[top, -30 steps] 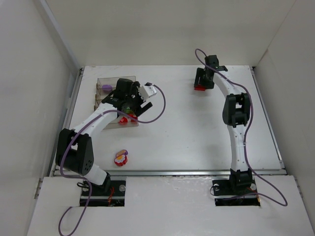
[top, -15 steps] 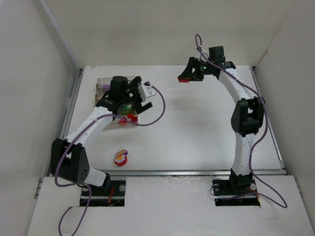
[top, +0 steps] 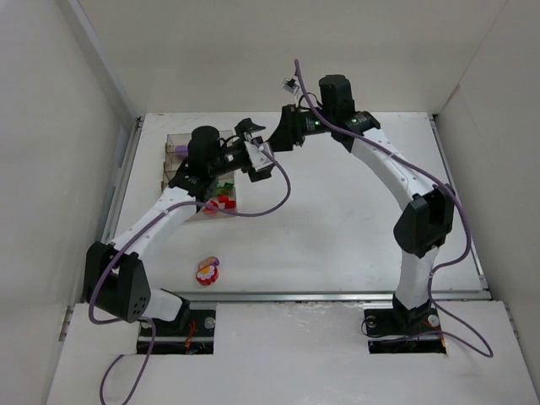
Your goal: Sort the legos into containers by color
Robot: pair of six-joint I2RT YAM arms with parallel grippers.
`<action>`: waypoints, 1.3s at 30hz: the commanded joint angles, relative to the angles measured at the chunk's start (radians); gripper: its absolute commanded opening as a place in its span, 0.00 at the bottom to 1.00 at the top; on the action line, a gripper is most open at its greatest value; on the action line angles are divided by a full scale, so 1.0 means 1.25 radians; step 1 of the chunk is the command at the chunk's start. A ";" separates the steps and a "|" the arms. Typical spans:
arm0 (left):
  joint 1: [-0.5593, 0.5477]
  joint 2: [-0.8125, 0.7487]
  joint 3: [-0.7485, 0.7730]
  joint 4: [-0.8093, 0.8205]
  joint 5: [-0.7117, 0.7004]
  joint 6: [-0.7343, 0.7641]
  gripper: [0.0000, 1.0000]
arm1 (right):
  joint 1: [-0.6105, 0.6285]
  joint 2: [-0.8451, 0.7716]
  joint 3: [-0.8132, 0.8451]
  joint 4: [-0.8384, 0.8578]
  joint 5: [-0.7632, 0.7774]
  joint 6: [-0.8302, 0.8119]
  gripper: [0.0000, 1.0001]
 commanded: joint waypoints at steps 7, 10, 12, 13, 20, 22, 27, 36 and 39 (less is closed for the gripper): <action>-0.009 -0.079 -0.024 0.095 0.015 -0.039 0.77 | -0.002 -0.031 -0.042 0.037 -0.021 0.004 0.00; -0.017 -0.088 -0.024 0.085 0.031 -0.039 0.59 | 0.013 -0.031 -0.042 0.037 -0.013 0.004 0.00; -0.017 -0.096 -0.024 0.076 0.038 -0.046 0.50 | 0.013 -0.031 -0.042 0.037 -0.013 0.004 0.00; -0.017 -0.105 -0.033 0.069 0.045 -0.046 0.44 | 0.013 -0.031 -0.049 0.037 -0.013 0.004 0.00; -0.017 -0.120 -0.040 -0.005 0.045 -0.030 0.11 | 0.013 -0.056 -0.065 0.063 -0.006 0.011 0.00; -0.017 -0.120 -0.040 -0.020 0.036 -0.030 0.02 | 0.013 -0.063 -0.072 0.064 -0.006 0.011 0.00; -0.017 -0.127 -0.048 -0.048 -0.005 -0.052 0.00 | 0.013 -0.063 -0.087 0.109 -0.015 0.054 0.08; -0.017 -0.153 -0.073 -0.072 -0.023 -0.085 0.00 | 0.013 -0.025 -0.072 0.119 -0.048 0.078 0.58; -0.017 -0.153 -0.081 -0.081 -0.032 -0.085 0.00 | 0.013 -0.018 -0.072 0.119 -0.055 0.086 0.85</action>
